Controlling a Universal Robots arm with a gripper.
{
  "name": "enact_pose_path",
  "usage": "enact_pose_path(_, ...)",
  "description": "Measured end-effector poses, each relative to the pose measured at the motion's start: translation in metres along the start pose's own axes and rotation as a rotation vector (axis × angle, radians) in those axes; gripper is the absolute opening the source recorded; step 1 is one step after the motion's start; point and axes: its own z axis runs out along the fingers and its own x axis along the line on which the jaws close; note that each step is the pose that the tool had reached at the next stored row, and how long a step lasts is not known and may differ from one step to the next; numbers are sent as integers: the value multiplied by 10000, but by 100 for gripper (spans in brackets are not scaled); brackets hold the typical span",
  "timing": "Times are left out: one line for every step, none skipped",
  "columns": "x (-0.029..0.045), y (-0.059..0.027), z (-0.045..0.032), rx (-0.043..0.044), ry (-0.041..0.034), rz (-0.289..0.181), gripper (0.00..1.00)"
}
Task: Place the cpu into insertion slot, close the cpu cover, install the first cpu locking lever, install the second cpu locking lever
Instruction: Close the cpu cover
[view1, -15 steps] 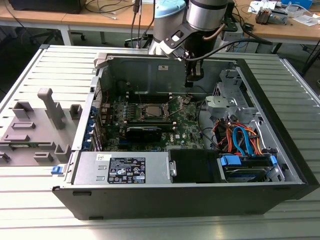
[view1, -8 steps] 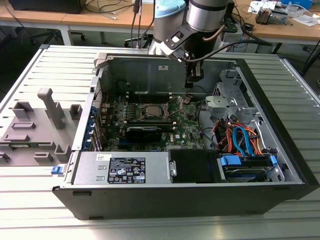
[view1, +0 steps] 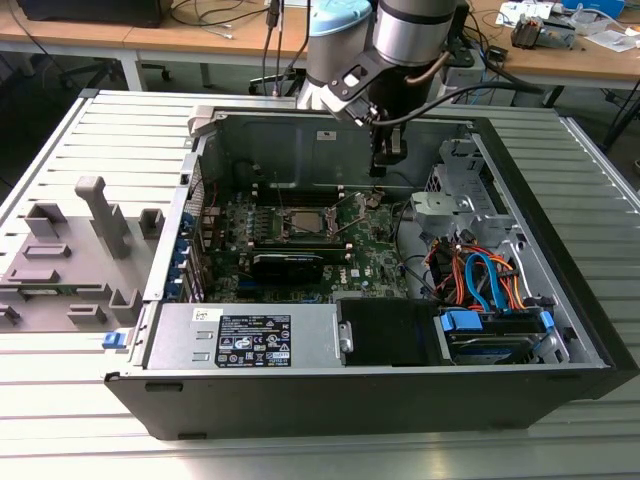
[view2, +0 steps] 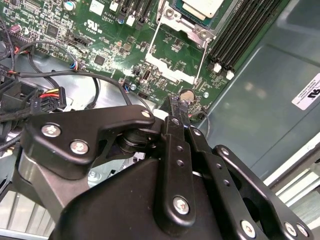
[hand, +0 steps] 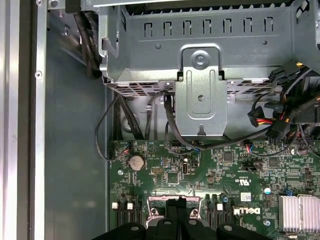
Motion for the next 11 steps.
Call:
enact_pose_path(0,0,1,0,0,1,11)
enact_pose_path(0,0,3,0,-1,0,11)
enact_pose_path(0,0,5,0,0,0,11)
enact_pose_path(0,0,7,0,0,0,11)
enact_pose_path(-1,0,8,-1,0,0,11)
enact_pose_path(-1,0,10,0,0,0,11)
enact_pose_path(-1,0,12,0,0,1,11)
enact_pose_path(-1,0,13,0,0,0,11)
enact_pose_path(-2,0,17,0,0,0,11)
enact_pose_path(-2,0,26,0,0,1,11)
enact_pose_path(-3,0,35,0,0,0,11)
